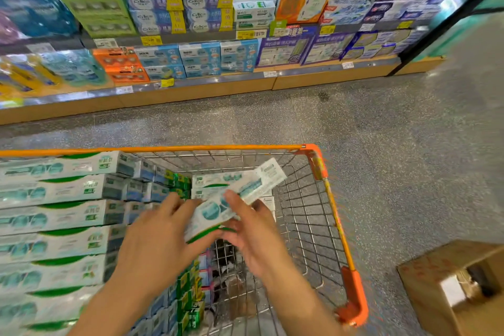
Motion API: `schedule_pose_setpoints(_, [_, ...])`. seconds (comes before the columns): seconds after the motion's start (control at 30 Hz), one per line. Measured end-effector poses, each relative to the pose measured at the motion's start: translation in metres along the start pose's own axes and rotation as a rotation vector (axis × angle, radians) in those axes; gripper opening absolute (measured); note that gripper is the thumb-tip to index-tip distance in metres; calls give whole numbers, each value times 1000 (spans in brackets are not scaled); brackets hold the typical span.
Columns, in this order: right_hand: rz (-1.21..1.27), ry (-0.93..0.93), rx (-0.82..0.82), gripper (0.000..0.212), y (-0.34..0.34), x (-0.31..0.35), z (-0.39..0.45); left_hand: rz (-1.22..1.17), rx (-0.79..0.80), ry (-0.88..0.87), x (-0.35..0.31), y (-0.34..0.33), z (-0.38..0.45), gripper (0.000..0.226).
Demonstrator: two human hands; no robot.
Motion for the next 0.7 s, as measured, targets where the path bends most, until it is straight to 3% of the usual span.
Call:
schedule_pose_setpoints(0.1, [90, 59, -118, 56, 23, -2, -19, 71, -14, -121, -21, -13, 8, 75])
schedule_pose_setpoints(0.23, [79, 109, -142, 40, 42, 5, -26, 140, -34, -198, -37, -28, 18, 66])
schedule_pose_setpoints(0.47, [166, 22, -441, 25, 144, -35, 2, 102, -39, -95, -3, -16, 30, 71])
schedule_pose_setpoints(0.7, [270, -193, -585, 47, 189, -115, 39, -7, -51, -24, 34, -7, 35, 75])
Point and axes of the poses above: each hand's wrist, its own z-axis towards the middle knuckle, its own y-axis out of the back of the hand, x = y × z, the point moved 10 cm from there along z, towards the middle knuckle, and after that the axes turned 15 degrees about x, right-handed, at the moved point
